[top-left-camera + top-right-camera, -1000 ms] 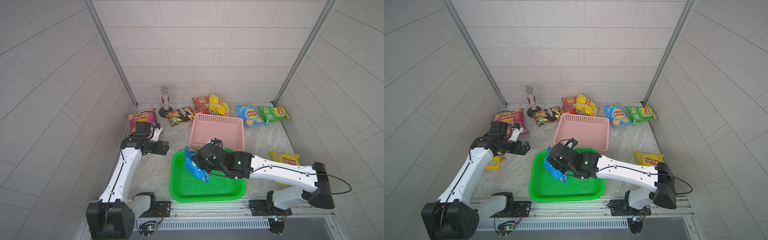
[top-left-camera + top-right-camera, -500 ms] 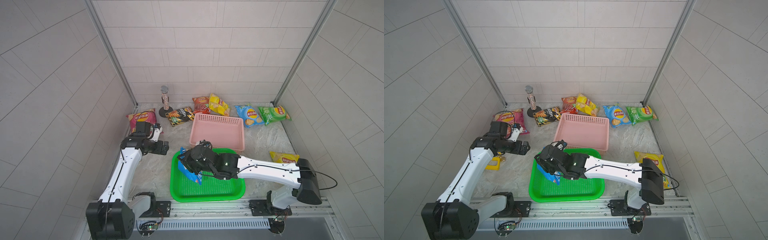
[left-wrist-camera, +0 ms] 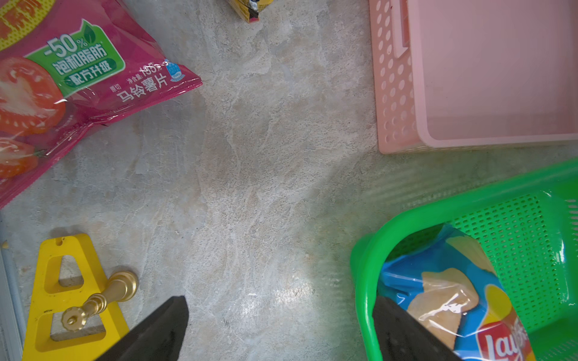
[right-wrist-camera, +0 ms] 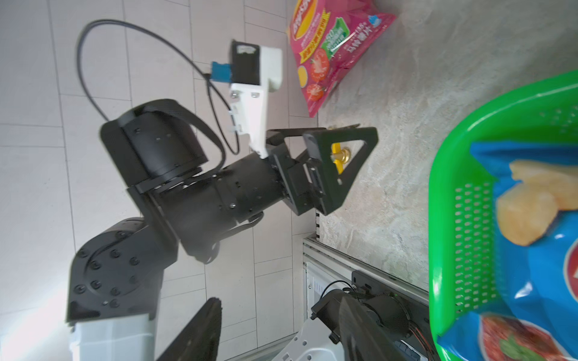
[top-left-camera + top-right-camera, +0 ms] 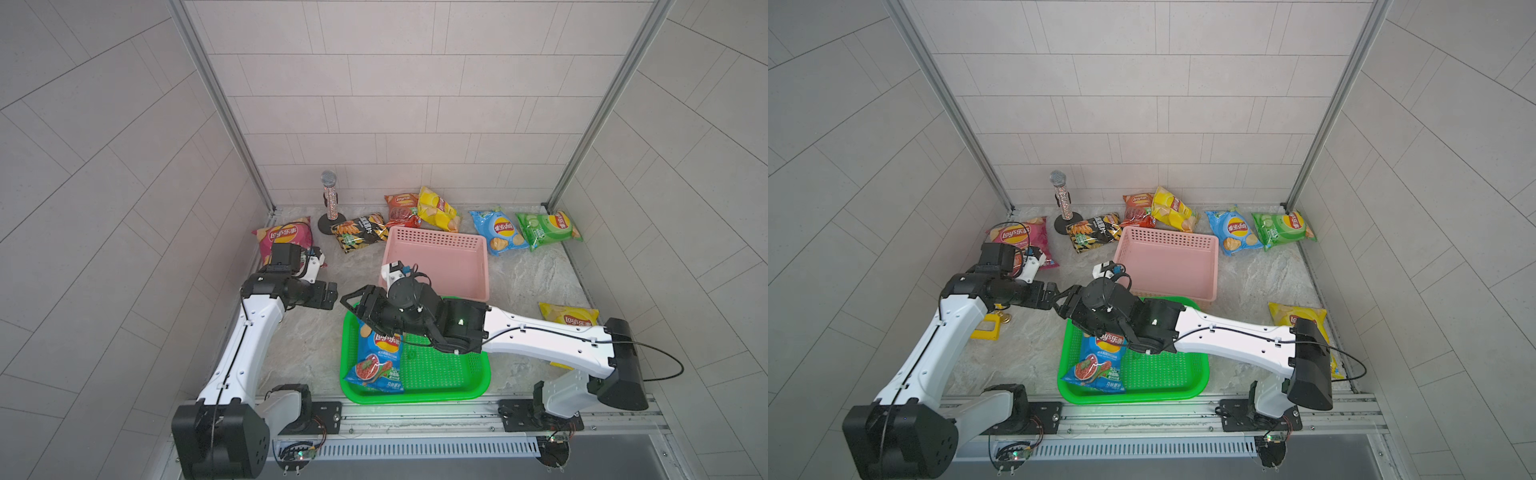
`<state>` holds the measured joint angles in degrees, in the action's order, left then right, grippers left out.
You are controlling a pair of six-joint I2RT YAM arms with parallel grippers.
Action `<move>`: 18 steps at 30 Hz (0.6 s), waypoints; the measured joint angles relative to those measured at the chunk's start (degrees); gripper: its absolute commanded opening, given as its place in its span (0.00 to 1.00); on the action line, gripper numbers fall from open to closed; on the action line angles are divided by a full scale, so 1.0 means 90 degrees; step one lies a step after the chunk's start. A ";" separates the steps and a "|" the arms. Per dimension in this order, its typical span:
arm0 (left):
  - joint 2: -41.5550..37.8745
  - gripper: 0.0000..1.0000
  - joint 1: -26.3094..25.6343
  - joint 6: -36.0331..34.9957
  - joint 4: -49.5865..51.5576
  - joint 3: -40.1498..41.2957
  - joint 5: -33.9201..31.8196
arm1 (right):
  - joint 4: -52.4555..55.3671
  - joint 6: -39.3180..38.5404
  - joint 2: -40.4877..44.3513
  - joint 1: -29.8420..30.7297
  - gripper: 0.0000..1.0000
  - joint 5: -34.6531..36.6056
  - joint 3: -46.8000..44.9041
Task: Put the potato chips into the basket
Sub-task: Place the potato chip in the basket.
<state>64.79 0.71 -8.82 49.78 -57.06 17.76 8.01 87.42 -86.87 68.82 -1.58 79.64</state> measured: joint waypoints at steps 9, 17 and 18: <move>-0.0005 1.00 0.0000 0.0000 -0.0005 0.0015 -0.0005 | 0.1280 -0.1892 0.0381 -0.0571 0.64 -0.0170 0.0410; -0.0015 1.00 0.0000 0.0000 -0.0017 0.0022 -0.0007 | 0.2956 -0.3172 0.0826 -0.1343 0.68 0.0168 -0.0525; -0.0015 1.00 0.0000 0.0000 -0.0017 0.0022 -0.0012 | 0.3092 -0.3303 0.0712 -0.1328 0.66 0.0095 -0.0580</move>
<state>64.66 0.71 -8.82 49.63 -56.86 17.65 35.83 57.69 -80.47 56.86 -0.73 74.41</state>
